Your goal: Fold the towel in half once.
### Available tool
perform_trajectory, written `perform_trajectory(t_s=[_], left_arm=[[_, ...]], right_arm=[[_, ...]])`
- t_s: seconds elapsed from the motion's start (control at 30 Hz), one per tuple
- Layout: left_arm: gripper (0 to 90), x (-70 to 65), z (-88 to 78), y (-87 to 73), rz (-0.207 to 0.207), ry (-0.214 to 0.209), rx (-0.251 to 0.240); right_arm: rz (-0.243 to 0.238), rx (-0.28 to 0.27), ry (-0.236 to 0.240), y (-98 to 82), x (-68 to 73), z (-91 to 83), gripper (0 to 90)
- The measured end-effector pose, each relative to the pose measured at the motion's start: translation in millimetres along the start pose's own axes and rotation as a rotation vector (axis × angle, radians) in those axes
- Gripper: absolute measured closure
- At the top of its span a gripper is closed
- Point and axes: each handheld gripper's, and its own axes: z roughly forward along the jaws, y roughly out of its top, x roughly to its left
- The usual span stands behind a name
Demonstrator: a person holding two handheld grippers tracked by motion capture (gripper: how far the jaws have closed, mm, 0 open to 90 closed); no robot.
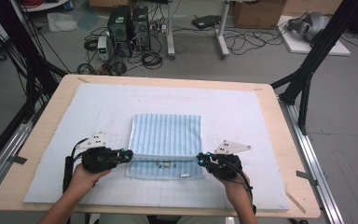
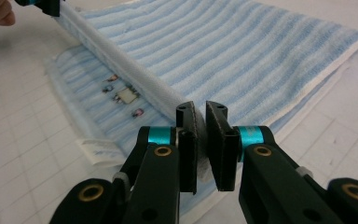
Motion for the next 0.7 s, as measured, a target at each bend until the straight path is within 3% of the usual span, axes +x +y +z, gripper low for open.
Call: perform_trajectory(t_s=[0.27, 0.43, 0.53, 0.6, 0.67, 0.7], left_arm=[[82.5, -9.7, -0.3, -11.0, 0.009, -0.020, 0.038], [82.2, -11.3, 3.0, -16.3, 0.016, -0.023, 0.086], [81.3, -12.7, 1.1, -16.5, 0.019, -0.034, 0.087], [75.8, -12.6, -2.2, -15.9, 0.005, -0.047, 0.069], [58.0, -11.0, -5.9, -14.3, -0.015, -0.027, 0.044], [54.5, -9.4, -8.2, -13.1, -0.017, -0.013, 0.031]], right_arm=[[-0.026, 0.017, 0.015, -9.7, 11.4, -9.3, 82.9], [-0.033, 0.065, 0.026, -17.4, 14.4, -6.8, 82.7], [-0.042, 0.086, 0.033, -19.8, 15.3, -6.5, 80.9], [-0.041, 0.100, 0.036, -21.6, 15.9, -7.7, 77.1], [-0.017, 0.088, 0.049, -23.0, 14.0, -11.1, 69.7], [-0.009, 0.076, 0.046, -22.9, 13.2, -12.9, 67.5]])
